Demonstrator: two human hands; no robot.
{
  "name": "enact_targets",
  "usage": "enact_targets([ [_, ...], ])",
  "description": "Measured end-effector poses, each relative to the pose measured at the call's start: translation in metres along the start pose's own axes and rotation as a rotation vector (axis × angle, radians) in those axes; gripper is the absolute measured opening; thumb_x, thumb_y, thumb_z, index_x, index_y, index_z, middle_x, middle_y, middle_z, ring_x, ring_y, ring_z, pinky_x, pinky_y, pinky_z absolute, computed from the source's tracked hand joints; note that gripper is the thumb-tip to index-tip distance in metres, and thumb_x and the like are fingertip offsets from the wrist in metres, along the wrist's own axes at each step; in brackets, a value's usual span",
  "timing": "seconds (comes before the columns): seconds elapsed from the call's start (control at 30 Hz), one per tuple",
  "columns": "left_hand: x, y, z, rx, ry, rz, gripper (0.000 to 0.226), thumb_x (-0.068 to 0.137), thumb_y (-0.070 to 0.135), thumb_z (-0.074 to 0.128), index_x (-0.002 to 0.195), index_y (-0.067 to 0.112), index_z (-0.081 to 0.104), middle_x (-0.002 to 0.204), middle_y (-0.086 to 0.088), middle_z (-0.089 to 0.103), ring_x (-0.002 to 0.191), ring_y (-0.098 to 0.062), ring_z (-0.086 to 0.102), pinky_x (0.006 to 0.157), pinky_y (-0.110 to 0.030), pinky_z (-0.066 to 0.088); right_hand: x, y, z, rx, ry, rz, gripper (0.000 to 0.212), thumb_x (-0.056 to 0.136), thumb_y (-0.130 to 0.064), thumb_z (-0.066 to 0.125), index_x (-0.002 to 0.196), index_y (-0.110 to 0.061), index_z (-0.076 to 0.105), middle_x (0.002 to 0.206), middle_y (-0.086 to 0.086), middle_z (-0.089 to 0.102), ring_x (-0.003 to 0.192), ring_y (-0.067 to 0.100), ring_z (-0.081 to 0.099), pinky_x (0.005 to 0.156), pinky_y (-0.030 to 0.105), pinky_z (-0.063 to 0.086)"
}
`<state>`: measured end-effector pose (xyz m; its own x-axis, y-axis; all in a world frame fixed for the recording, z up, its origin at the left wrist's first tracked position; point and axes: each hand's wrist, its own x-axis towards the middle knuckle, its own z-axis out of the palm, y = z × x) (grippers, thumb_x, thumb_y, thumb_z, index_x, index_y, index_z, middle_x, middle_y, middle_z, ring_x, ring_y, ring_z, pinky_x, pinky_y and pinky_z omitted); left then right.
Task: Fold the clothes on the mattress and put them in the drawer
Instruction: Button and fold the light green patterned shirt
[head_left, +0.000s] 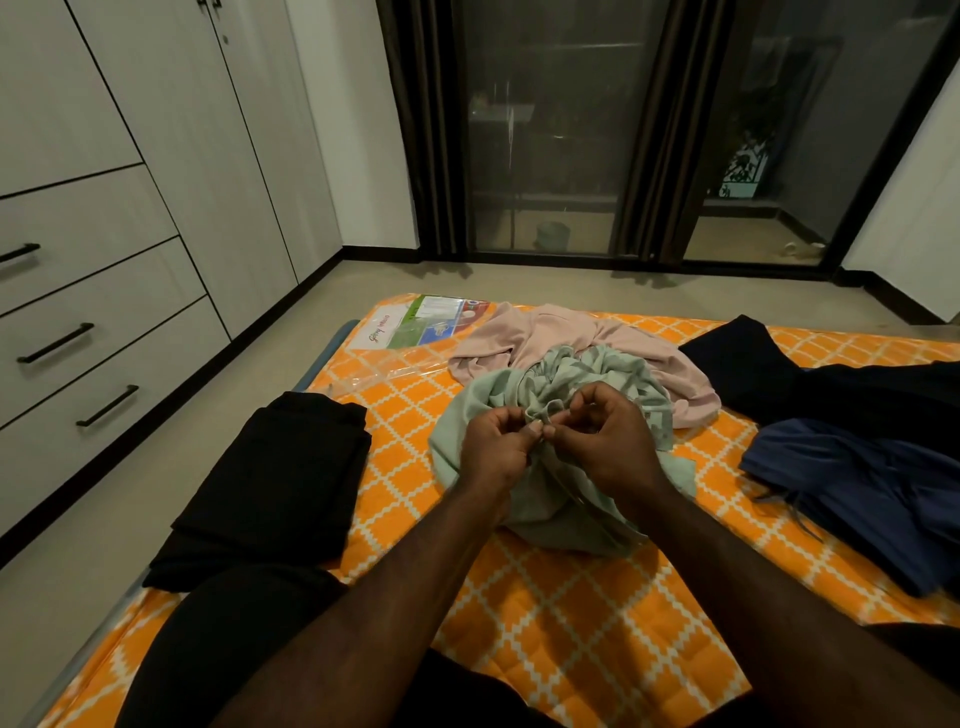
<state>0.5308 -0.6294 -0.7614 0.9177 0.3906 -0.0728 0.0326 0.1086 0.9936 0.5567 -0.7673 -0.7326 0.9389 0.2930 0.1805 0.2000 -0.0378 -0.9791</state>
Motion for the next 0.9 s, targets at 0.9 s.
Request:
enact_targets([
  [0.9, 0.006, 0.001, -0.018, -0.187, -0.266, -0.152, 0.018, 0.09, 0.01, 0.072, 0.108, 0.014, 0.069, 0.091, -0.002, 0.071, 0.084, -0.02, 0.065, 0.075, -0.037, 0.048, 0.003, -0.008, -0.009, 0.118, -0.065, 0.219, 0.002, 0.09, 0.004, 0.07, 0.092, 0.005, 0.07, 0.068, 0.012, 0.065, 0.055, 0.018, 0.06, 0.05, 0.026, 0.051],
])
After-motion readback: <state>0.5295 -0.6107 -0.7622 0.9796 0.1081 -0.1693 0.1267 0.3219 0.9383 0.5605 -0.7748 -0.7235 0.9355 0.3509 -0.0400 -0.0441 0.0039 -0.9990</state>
